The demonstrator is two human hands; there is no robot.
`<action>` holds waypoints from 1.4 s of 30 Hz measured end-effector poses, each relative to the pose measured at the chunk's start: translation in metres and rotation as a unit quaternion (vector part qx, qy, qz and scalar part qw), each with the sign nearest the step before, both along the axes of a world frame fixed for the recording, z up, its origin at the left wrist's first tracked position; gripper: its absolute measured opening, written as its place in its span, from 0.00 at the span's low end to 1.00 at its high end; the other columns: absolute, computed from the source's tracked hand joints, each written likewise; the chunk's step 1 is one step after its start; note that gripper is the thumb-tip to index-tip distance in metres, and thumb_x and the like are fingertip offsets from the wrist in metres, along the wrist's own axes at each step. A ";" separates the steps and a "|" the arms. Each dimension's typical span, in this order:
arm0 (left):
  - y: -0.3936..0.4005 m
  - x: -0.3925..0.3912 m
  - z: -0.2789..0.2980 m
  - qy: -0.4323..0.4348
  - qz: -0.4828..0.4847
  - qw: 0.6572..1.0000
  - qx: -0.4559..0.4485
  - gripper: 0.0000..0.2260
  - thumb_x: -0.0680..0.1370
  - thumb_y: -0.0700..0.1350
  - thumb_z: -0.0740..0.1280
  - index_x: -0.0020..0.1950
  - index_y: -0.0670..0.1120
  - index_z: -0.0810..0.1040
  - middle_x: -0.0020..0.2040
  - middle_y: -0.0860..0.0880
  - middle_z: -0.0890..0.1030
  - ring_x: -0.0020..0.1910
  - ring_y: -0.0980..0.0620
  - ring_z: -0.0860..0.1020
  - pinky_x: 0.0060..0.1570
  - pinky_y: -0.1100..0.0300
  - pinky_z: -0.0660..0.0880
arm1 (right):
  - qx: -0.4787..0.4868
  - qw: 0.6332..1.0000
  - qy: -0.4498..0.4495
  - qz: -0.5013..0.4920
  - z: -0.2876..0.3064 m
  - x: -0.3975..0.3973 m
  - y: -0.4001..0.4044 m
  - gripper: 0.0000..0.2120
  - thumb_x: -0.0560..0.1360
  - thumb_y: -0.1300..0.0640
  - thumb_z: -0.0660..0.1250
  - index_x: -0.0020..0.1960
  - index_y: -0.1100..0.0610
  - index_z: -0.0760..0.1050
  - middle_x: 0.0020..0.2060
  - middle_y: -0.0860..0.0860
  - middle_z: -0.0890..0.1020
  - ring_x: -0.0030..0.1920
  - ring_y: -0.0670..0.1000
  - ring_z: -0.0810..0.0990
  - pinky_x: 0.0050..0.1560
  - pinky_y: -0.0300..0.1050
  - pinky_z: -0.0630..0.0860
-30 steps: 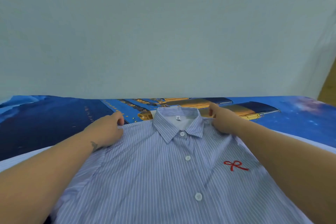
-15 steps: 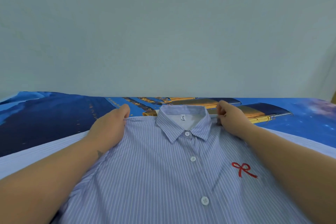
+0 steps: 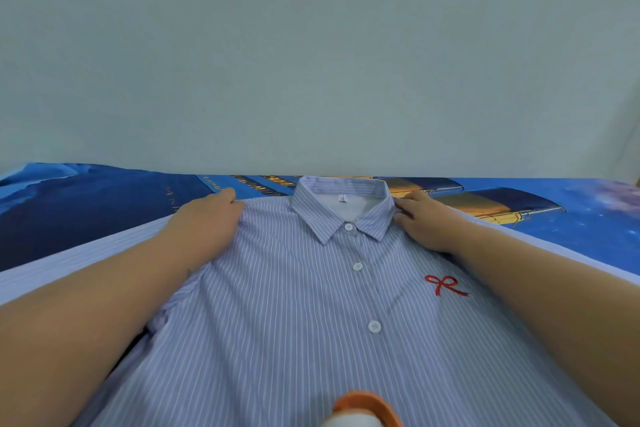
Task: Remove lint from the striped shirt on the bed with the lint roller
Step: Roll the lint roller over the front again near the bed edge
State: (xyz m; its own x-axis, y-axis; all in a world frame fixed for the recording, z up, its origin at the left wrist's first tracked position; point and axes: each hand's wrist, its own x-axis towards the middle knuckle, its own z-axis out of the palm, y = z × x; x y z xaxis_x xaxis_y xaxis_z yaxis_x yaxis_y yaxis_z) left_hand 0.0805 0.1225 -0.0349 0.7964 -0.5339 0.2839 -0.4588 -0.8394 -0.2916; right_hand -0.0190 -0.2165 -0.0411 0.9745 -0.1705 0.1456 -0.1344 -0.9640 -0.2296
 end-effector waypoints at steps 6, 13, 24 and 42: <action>-0.013 0.021 0.000 0.092 0.041 0.991 -0.085 0.16 0.80 0.47 0.51 0.65 0.44 0.67 0.61 0.46 0.70 0.53 0.46 0.75 0.49 0.53 0.70 | 0.014 1.000 0.023 -0.016 0.004 0.025 0.000 0.22 0.81 0.49 0.50 0.73 0.53 0.61 0.71 0.56 0.64 0.70 0.58 0.64 0.69 0.52 0.59; -0.018 0.044 -0.009 0.147 0.070 0.980 -0.114 0.27 0.79 0.56 0.51 0.75 0.43 0.58 0.74 0.45 0.60 0.66 0.45 0.69 0.62 0.52 0.68 | 0.013 0.999 0.040 -0.035 0.003 0.044 -0.002 0.24 0.81 0.46 0.49 0.75 0.54 0.58 0.73 0.56 0.61 0.73 0.57 0.60 0.71 0.52 0.55; 0.042 0.038 -0.003 0.151 0.059 0.951 -0.262 0.16 0.79 0.44 0.54 0.59 0.44 0.79 0.62 0.43 0.77 0.62 0.42 0.75 0.61 0.50 0.71 | 0.060 0.996 0.069 -0.027 0.014 -0.002 -0.024 0.21 0.82 0.48 0.48 0.73 0.51 0.64 0.74 0.52 0.63 0.73 0.53 0.61 0.71 0.49 0.55; 0.077 -0.124 0.002 0.123 0.084 0.951 -0.273 0.13 0.78 0.56 0.58 0.43 0.47 0.70 0.39 0.48 0.78 0.39 0.48 0.75 0.37 0.54 0.69 | 0.094 0.980 0.055 0.164 0.055 -0.198 0.091 0.08 0.69 0.41 0.70 0.48 0.37 0.78 0.42 0.33 0.80 0.45 0.32 0.76 0.43 0.23 0.69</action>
State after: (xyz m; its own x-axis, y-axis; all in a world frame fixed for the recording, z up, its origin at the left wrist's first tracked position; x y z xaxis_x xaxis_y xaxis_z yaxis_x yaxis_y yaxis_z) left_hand -0.0433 0.1998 -0.0330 0.9353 -0.2206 0.2767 -0.3034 -0.9023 0.3064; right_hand -0.2171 -0.1254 0.0139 0.9895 0.1404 0.0329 0.1415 -0.9016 -0.4087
